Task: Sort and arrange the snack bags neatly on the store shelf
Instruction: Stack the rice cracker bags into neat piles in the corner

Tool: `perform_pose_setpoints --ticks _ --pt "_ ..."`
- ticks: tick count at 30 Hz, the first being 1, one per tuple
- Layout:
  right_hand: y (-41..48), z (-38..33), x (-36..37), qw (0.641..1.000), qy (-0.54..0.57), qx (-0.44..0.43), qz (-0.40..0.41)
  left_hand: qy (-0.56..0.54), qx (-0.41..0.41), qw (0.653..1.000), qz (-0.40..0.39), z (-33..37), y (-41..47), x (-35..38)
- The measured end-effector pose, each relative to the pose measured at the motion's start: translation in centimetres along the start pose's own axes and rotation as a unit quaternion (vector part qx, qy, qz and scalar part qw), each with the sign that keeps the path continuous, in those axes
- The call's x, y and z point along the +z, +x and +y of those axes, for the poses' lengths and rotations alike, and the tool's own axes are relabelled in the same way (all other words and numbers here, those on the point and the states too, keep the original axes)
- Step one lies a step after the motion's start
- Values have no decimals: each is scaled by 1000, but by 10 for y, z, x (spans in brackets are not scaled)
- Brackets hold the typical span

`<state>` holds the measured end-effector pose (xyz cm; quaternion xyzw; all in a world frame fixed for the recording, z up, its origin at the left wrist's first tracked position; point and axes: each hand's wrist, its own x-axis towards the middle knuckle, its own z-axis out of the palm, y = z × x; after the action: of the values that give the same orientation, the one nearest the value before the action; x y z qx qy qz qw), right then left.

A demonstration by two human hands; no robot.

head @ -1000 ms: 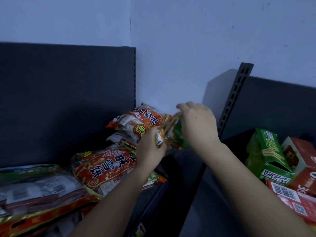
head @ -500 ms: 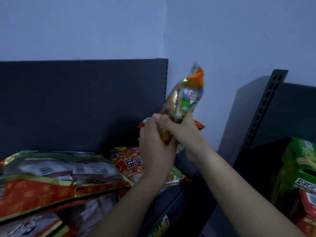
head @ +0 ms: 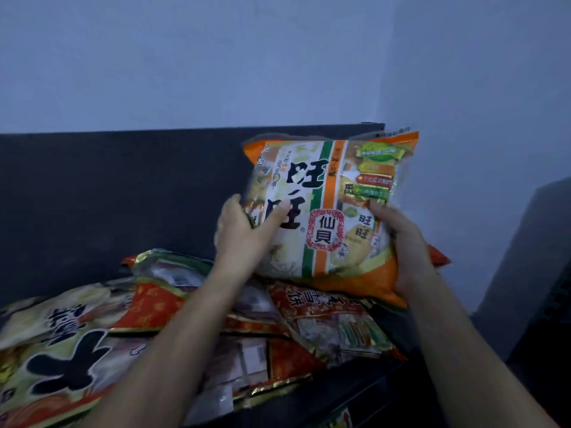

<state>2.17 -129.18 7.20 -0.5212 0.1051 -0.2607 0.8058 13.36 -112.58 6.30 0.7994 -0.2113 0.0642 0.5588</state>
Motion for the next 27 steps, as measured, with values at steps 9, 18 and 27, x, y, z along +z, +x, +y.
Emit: perform_pose_setpoints --ticks 9,18,27 --pt "17 34 37 984 26 76 -161 -217 -124 967 -56 -13 -27 -104" --pt "-10 60 163 962 -132 -14 -239 -199 -92 970 107 -52 -75 -216" --pt "-113 141 324 946 -81 38 -311 -139 -70 962 224 -115 -168 -392"
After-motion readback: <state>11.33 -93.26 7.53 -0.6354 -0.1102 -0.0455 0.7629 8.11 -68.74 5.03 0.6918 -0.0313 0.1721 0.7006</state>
